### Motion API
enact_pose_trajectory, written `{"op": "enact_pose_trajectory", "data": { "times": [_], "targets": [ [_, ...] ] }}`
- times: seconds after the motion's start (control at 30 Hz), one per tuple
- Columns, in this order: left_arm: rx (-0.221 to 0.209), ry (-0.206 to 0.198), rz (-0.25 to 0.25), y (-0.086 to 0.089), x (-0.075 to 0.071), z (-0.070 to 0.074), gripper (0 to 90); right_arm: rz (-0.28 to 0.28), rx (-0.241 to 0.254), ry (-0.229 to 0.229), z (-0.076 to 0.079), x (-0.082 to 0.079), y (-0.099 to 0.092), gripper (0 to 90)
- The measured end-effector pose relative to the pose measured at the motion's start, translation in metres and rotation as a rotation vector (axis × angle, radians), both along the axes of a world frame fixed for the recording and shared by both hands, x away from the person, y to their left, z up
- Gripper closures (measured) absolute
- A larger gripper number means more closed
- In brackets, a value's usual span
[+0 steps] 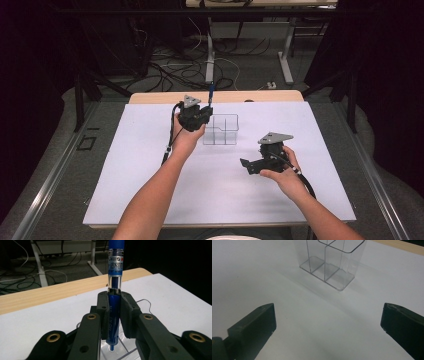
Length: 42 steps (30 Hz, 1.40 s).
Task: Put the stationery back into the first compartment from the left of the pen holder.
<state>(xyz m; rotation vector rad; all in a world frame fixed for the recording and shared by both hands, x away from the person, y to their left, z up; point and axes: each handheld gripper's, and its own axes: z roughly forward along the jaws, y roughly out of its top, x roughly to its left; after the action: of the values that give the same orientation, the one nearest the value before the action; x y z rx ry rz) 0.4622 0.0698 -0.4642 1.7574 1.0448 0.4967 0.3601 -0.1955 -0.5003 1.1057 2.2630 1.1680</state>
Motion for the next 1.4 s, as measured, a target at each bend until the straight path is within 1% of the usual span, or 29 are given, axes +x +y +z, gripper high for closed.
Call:
{"op": "enact_pose_trajectory", "data": {
  "times": [0.1, 0.17, 0.2, 0.23, 0.27, 0.3, 0.37, 0.4, 0.43, 0.47, 0.5, 0.53, 0.57, 0.67, 0.7, 0.73, 0.77, 0.8, 0.83, 0.9, 0.97, 1.0, 1.07, 1.13, 1.2, 1.3, 1.33, 1.37, 1.4],
  "targets": [
    [-0.002, 0.014, 0.008, 0.0, 0.001, -0.004, 79.6, -0.004, 0.004, 0.015, -0.001, -0.001, -0.002, 0.0],
    [0.001, 0.024, 0.012, 0.0, 0.001, -0.006, 79.6, -0.014, 0.007, 0.009, -0.003, 0.0, -0.002, 0.0],
    [0.001, 0.028, 0.013, 0.0, 0.001, -0.007, 79.5, -0.008, 0.004, 0.021, -0.003, 0.0, -0.003, 0.0],
    [-0.003, 0.028, 0.014, 0.0, 0.001, -0.008, 79.5, -0.015, 0.01, 0.019, -0.003, 0.0, -0.004, 0.0],
    [-0.005, 0.033, 0.015, 0.0, 0.001, -0.008, 79.5, -0.013, 0.003, 0.013, -0.004, 0.001, -0.004, 0.0],
    [-0.006, 0.034, 0.019, 0.0, 0.001, -0.009, 79.5, -0.021, 0.013, 0.014, -0.004, 0.001, -0.004, 0.0],
    [0.001, 0.043, 0.016, 0.0, 0.0, -0.011, 79.5, -0.02, 0.015, 0.016, -0.005, 0.001, -0.005, 0.0],
    [-0.001, 0.048, 0.019, 0.0, 0.0, -0.012, 79.5, -0.016, 0.003, 0.032, -0.004, 0.001, -0.006, 0.0],
    [-0.003, 0.047, 0.023, -0.001, 0.0, -0.013, 79.5, -0.018, 0.006, 0.019, -0.006, 0.001, -0.005, 0.0],
    [-0.003, 0.049, 0.026, -0.001, 0.0, -0.013, 79.5, -0.016, 0.008, 0.023, -0.006, 0.001, -0.005, 0.0],
    [-0.007, 0.053, 0.025, -0.001, 0.0, -0.014, 79.5, -0.016, 0.011, 0.015, -0.007, 0.002, -0.005, 0.0],
    [-0.001, 0.061, 0.022, 0.0, -0.001, -0.014, 79.4, -0.015, 0.025, 0.006, -0.008, 0.002, -0.004, 0.0],
    [-0.003, 0.06, 0.022, 0.0, -0.001, -0.015, 79.4, -0.015, 0.01, 0.018, -0.007, 0.001, -0.005, 0.0],
    [-0.003, 0.071, 0.024, 0.001, -0.002, -0.016, 79.3, -0.017, 0.013, 0.024, -0.007, 0.001, -0.004, 0.0],
    [-0.009, 0.078, 0.028, 0.001, -0.002, -0.016, 79.0, -0.015, 0.016, 0.026, -0.007, 0.001, -0.004, 0.0],
    [-0.023, 0.097, 0.025, 0.002, -0.002, -0.016, 77.6, -0.015, 0.014, 0.023, -0.007, 0.001, -0.005, 0.0],
    [-0.023, 0.096, 0.023, 0.003, -0.003, -0.015, 74.0, -0.015, 0.015, 0.023, -0.007, 0.001, -0.005, 0.0],
    [-0.019, 0.085, 0.02, 0.004, -0.004, -0.013, 71.5, -0.017, 0.015, 0.02, -0.006, 0.001, -0.005, 0.0],
    [-0.016, 0.078, 0.017, 0.004, -0.006, -0.011, 68.0, -0.012, 0.01, 0.027, -0.006, 0.0, -0.005, 0.0],
    [-0.018, 0.061, 0.014, 0.007, -0.009, -0.007, 61.5, -0.017, 0.006, 0.019, -0.006, 0.0, -0.006, 0.0],
    [-0.024, 0.058, 0.014, 0.01, -0.012, -0.002, 55.6, -0.021, 0.013, 0.02, -0.006, 0.0, -0.006, 0.0],
    [-0.035, 0.056, 0.014, 0.012, -0.014, 0.0, 51.4, -0.022, 0.01, 0.018, -0.006, 0.001, -0.006, 0.0],
    [-0.036, 0.057, -0.002, 0.016, -0.018, 0.004, 45.2, -0.024, 0.013, 0.019, -0.005, 0.0, -0.007, 0.0],
    [-0.038, 0.048, -0.012, 0.02, -0.022, 0.007, 40.7, -0.027, 0.015, 0.019, -0.005, 0.0, -0.007, 0.1],
    [-0.043, 0.057, -0.029, 0.024, -0.026, 0.01, 35.3, -0.027, 0.013, 0.015, -0.006, 0.001, -0.007, 0.1],
    [-0.041, 0.058, -0.057, 0.03, -0.032, 0.015, 30.0, -0.027, 0.011, 0.013, -0.005, 0.001, -0.008, 0.1],
    [-0.05, 0.061, -0.064, 0.031, -0.034, 0.015, 27.4, -0.027, 0.011, 0.013, -0.005, 0.001, -0.008, 0.1],
    [-0.05, 0.063, -0.071, 0.033, -0.036, 0.017, 25.6, -0.027, 0.01, 0.012, -0.005, 0.001, -0.008, 0.1],
    [-0.043, 0.057, -0.076, 0.035, -0.038, 0.018, 24.1, -0.025, 0.01, 0.012, -0.005, 0.001, -0.008, 0.1]
  ]
}}
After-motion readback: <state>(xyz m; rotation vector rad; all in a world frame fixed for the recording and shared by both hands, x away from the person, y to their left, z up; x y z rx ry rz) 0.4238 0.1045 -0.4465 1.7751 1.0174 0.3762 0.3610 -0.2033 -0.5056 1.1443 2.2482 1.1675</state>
